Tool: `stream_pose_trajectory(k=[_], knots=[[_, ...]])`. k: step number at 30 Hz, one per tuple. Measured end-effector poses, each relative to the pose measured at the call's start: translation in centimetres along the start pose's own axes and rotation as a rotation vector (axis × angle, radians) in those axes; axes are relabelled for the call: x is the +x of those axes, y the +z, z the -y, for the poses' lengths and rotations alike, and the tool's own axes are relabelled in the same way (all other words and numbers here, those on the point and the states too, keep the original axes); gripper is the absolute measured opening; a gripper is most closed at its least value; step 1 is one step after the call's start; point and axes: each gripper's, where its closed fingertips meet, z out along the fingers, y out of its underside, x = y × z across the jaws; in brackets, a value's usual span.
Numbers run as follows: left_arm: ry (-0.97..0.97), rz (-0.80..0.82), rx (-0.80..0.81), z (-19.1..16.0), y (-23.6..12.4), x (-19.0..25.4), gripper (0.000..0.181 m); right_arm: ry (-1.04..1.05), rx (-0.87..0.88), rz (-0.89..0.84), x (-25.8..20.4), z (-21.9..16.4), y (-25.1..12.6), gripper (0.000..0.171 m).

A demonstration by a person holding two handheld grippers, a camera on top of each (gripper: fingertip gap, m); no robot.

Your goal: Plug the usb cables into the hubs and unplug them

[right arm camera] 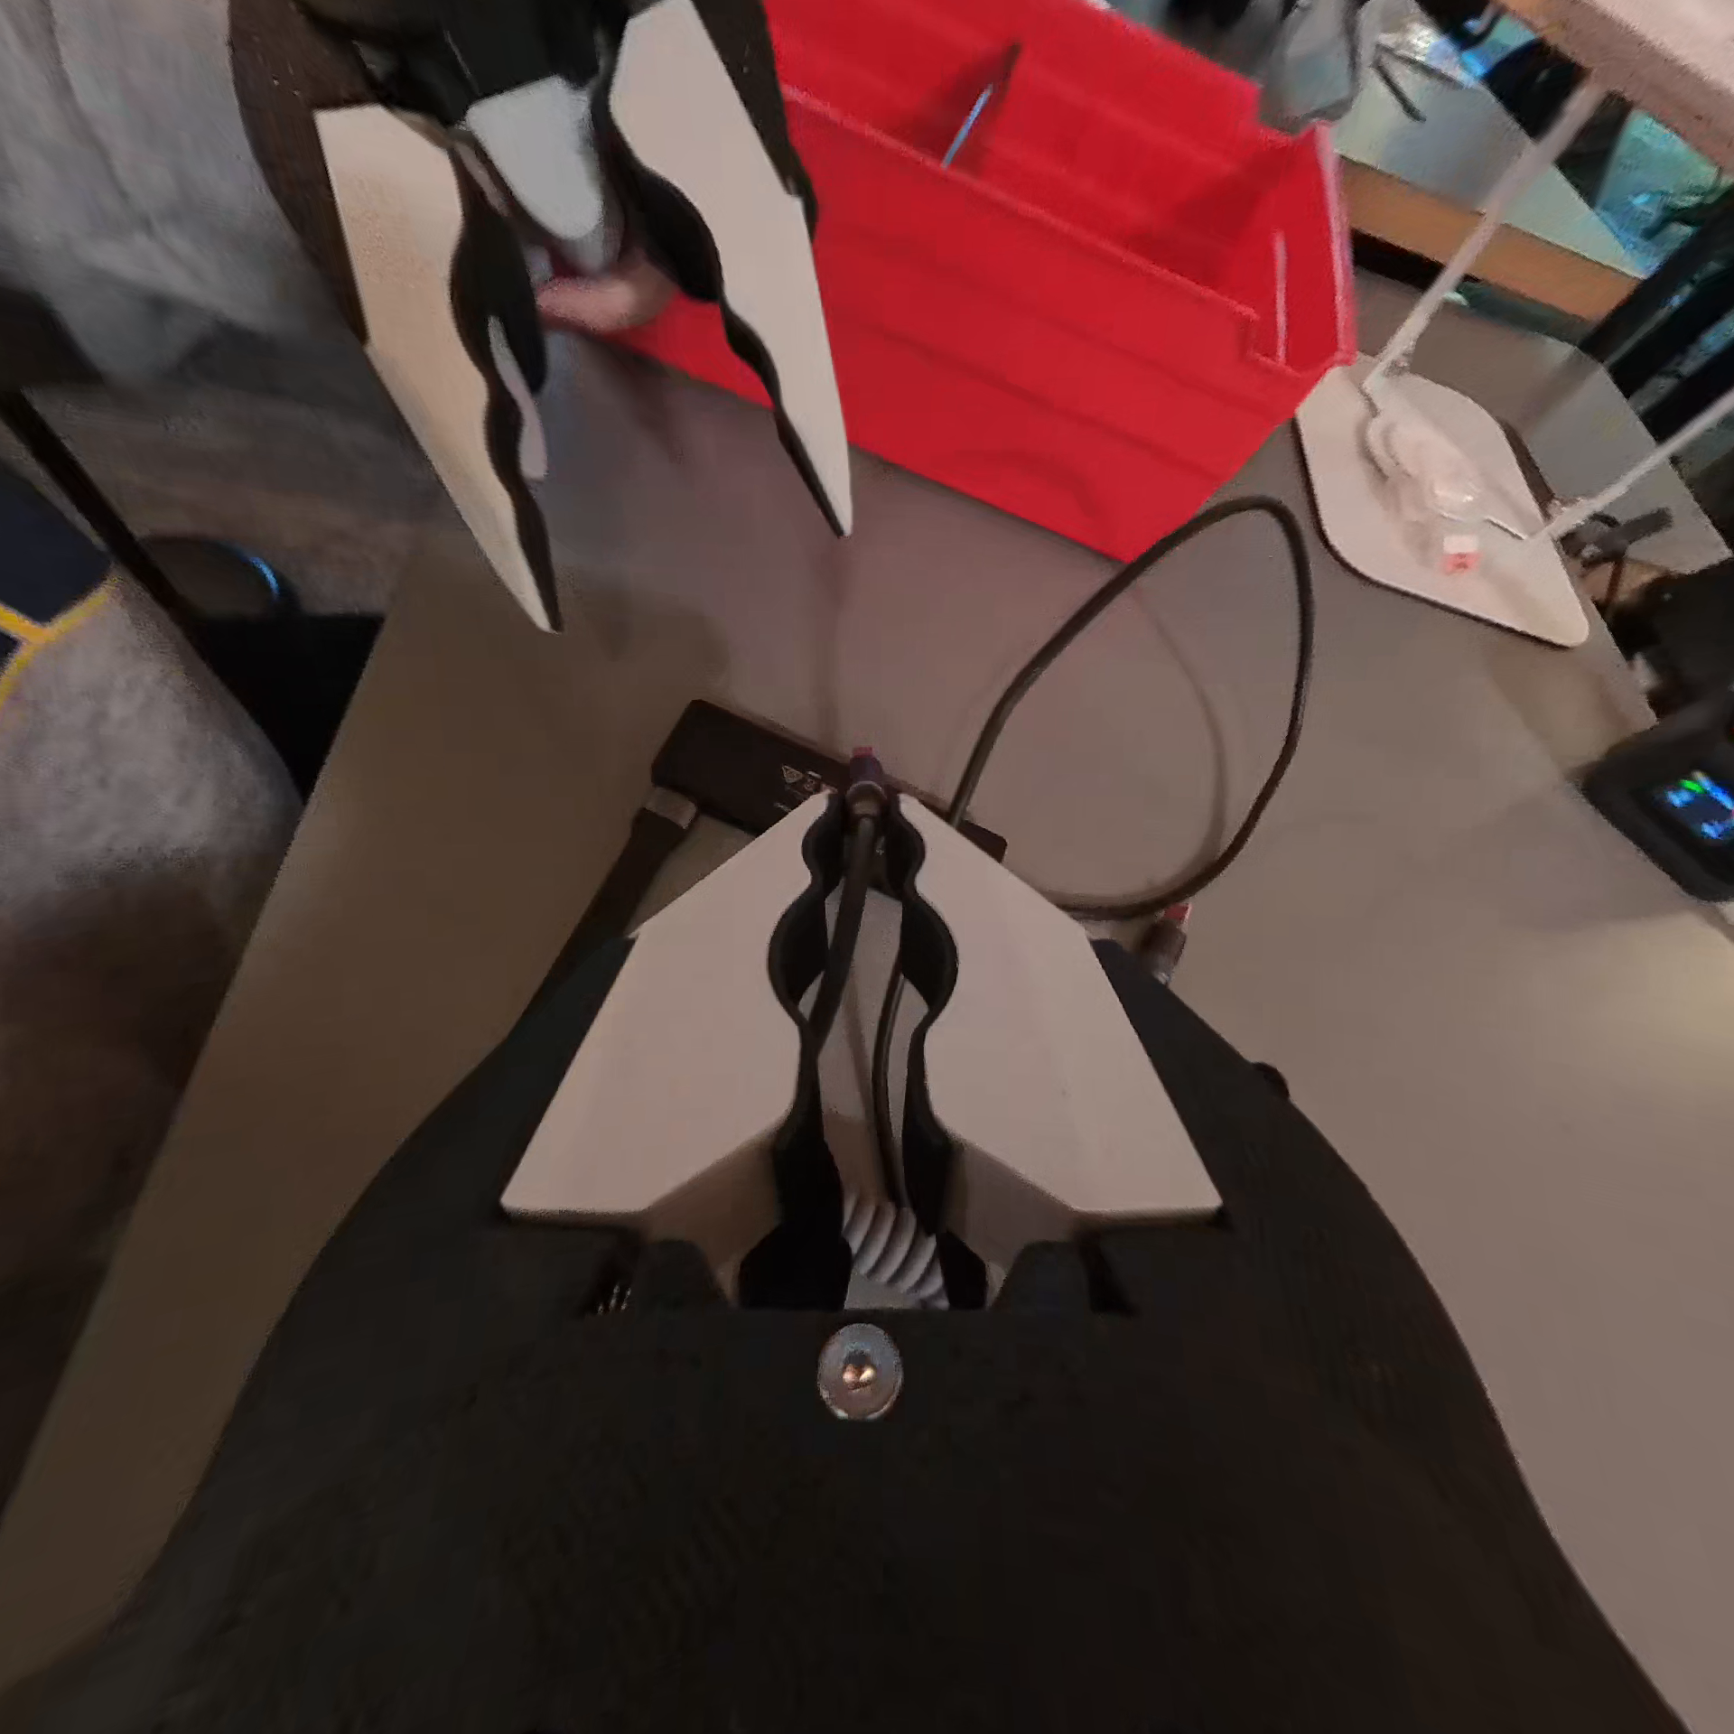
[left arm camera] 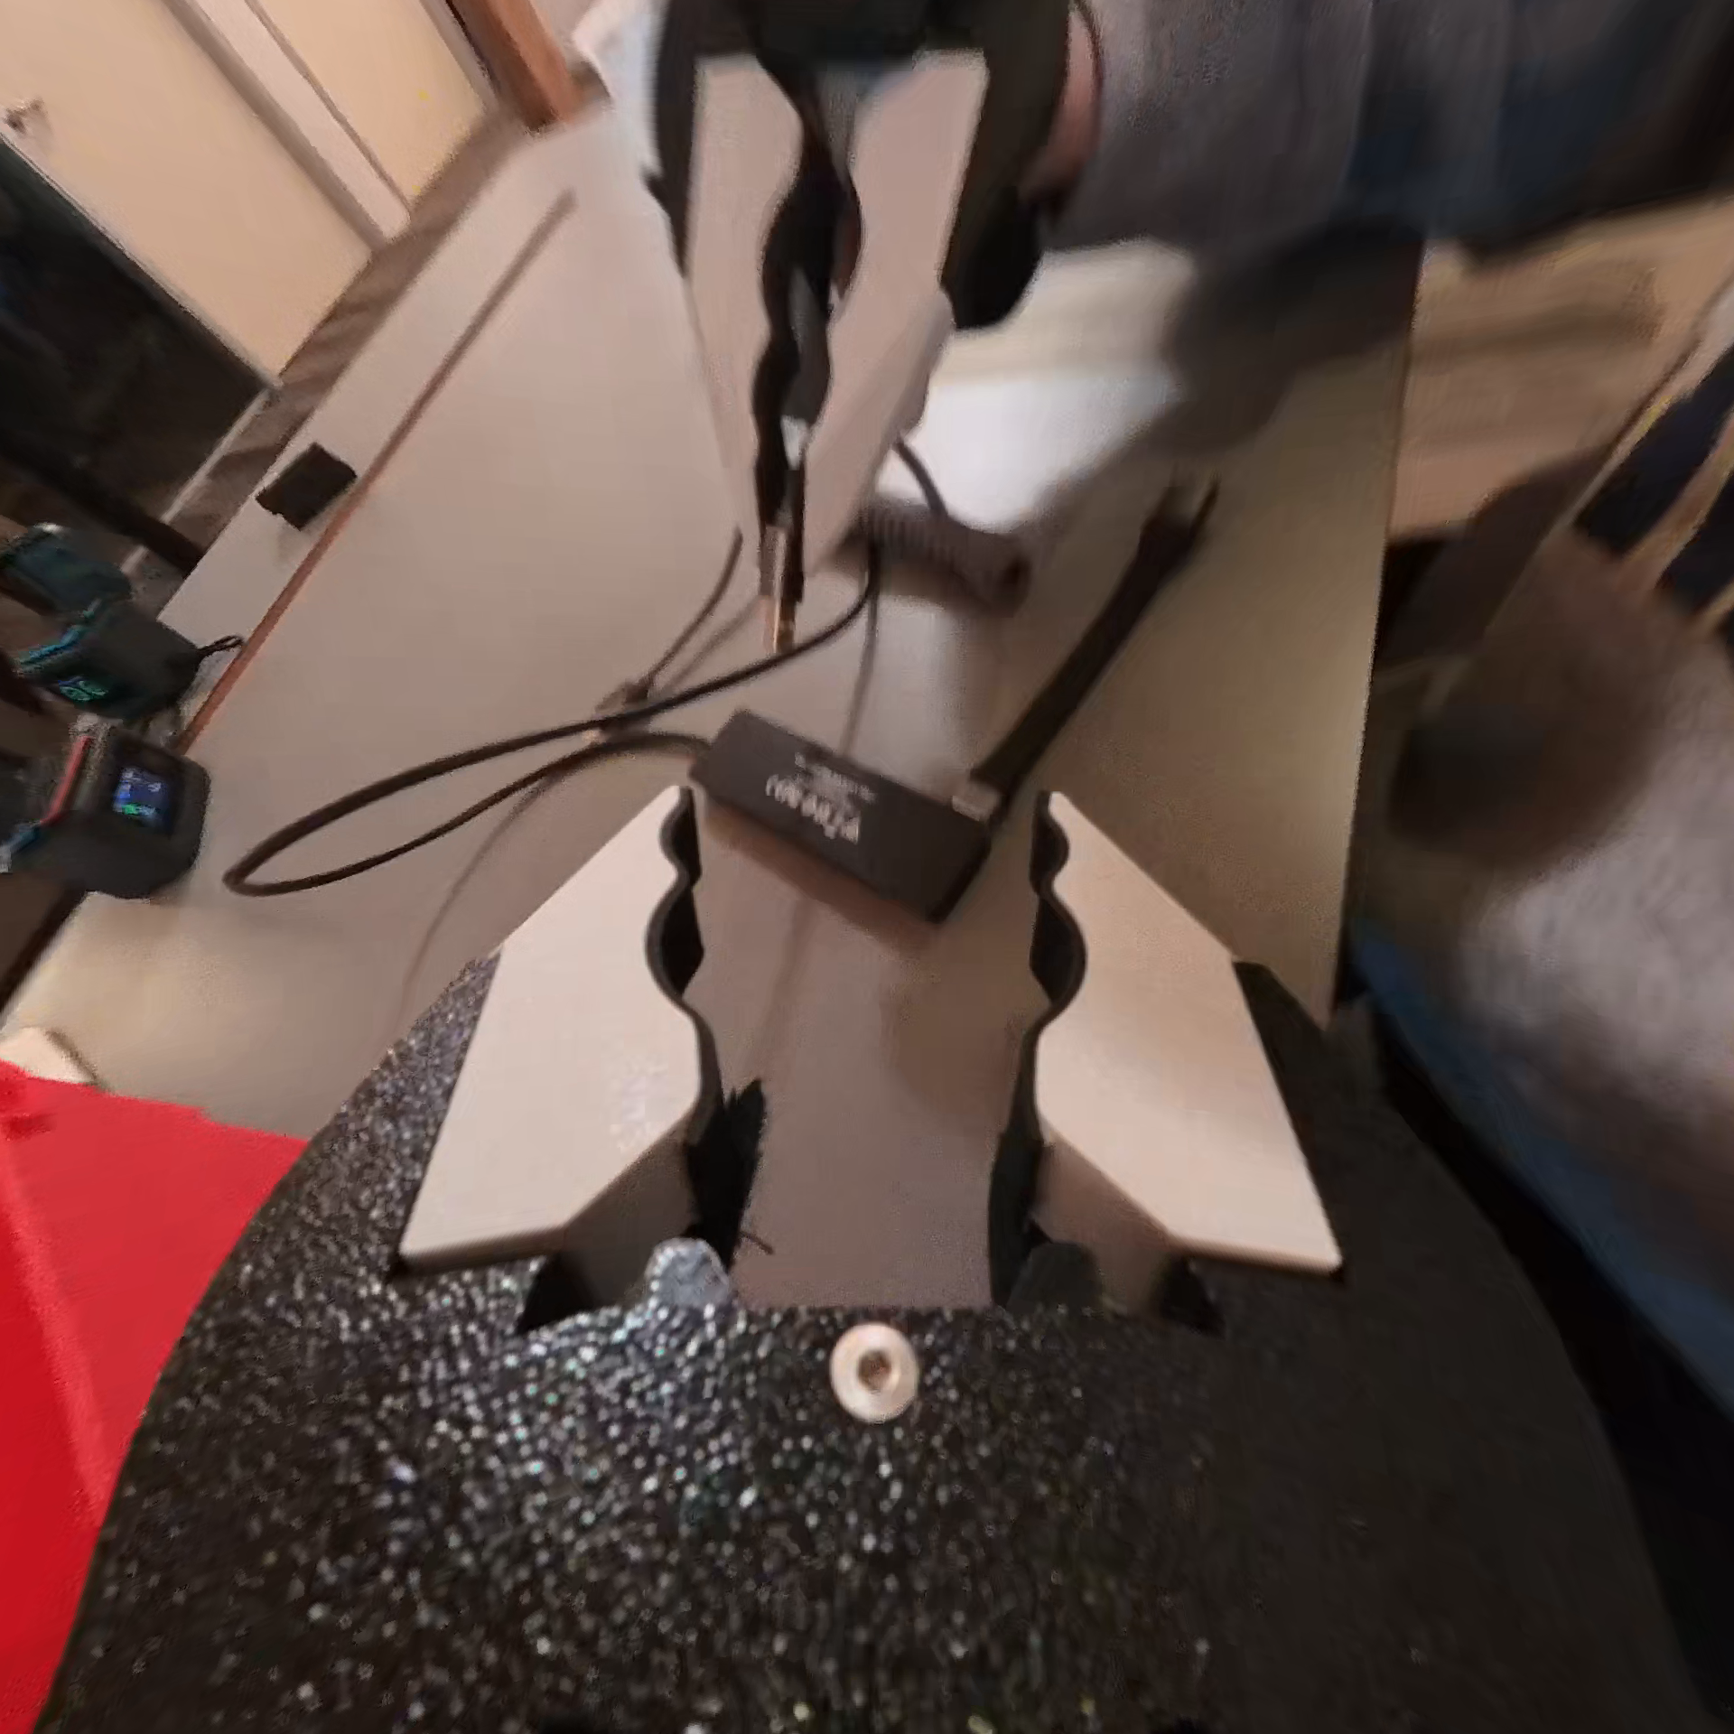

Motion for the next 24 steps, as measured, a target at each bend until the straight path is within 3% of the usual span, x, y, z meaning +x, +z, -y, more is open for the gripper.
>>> stream_pose_trajectory(k=[3,7,12,18,21,24], knots=[[0.157,0.025,-0.142,-1.8,0.7,0.4,0.067,-0.144,-0.048,-0.067,0.4,-0.2,1.3,0.007],[0.281,0.063,-0.190,-2.2,1.5,0.2,0.066,-0.453,-0.089,-0.203,0.8,-0.7,2.2,0.006],[0.368,0.031,-0.233,-2.9,2.3,0.5,0.064,-0.587,-0.172,-0.275,1.6,-2.2,3.0,0.007],[-0.050,-0.003,-0.201,-2.2,3.5,1.3,0.070,-0.790,-0.125,-0.352,0.5,-1.9,1.4,0.007],[-0.390,0.067,-0.215,-2.4,4.1,0.4,0.067,-0.845,-0.113,-0.374,-0.2,-2.3,1.1,0.006],[-0.567,0.111,-0.281,-3.7,5.0,-0.1,0.064,-0.846,-0.101,-0.389,-0.4,-2.5,0.9,0.006]])
